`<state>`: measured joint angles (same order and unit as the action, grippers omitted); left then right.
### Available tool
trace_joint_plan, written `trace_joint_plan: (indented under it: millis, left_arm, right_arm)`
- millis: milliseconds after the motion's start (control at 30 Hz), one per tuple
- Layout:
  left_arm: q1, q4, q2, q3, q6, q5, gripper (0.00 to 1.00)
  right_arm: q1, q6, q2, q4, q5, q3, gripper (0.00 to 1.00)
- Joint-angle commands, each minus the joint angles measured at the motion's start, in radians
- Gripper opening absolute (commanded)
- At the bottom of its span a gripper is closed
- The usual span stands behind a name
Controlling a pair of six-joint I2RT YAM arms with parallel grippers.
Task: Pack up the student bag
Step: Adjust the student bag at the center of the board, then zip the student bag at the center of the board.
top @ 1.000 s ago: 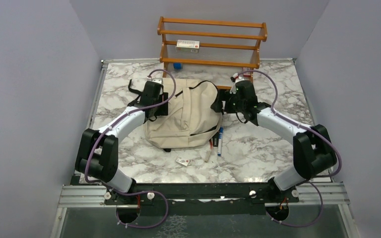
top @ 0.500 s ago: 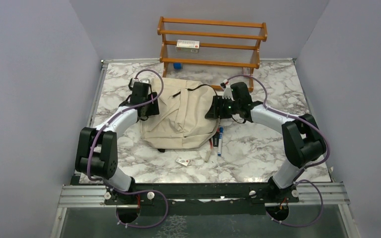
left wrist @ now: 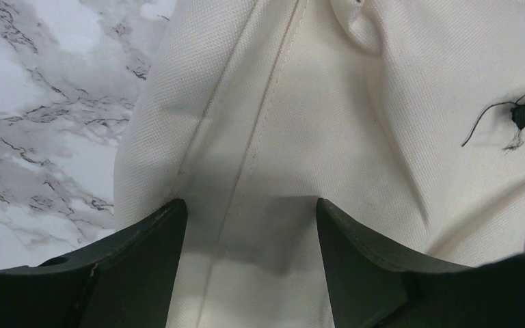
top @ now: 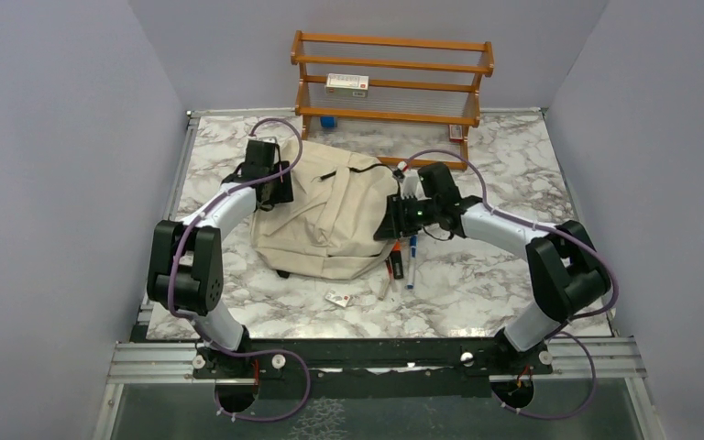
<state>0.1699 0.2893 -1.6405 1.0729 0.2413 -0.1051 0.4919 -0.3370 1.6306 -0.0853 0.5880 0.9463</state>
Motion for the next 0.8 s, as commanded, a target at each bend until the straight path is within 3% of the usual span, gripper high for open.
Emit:
trace_joint_plan:
  millis: [0,100,200,267,533,767]
  left_arm:
    - [-0.006,-0.019,-0.027,0.061,-0.022,0.023,0.7]
    - [-0.006,-0.054,-0.005,0.085,-0.032,0.048,0.71]
    - [-0.002,-0.088,0.025,0.108,-0.056,0.096,0.72]
    - [0.012,-0.1,0.033,0.126,-0.067,0.104,0.73]
    - [0.175,-0.139,0.024,0.111,-0.138,0.188,0.75]
    - [0.317,-0.164,-0.032,0.097,-0.13,0.05,0.76]
  right_arm:
    - [0.04,0.063,-0.07,-0.09,0.05,-0.013,0.42]
    - [0.041,0.09,-0.151,-0.125,-0.073,-0.022,0.47]
    - [0.04,0.114,-0.217,-0.18,-0.261,0.001,0.64]
    - [0.041,0.121,-0.254,-0.197,-0.396,0.017,0.7]
    - [0.039,0.094,-0.33,-0.143,-0.649,0.037,0.75]
    - [0.039,0.056,-0.327,-0.114,-0.658,0.048,0.77]
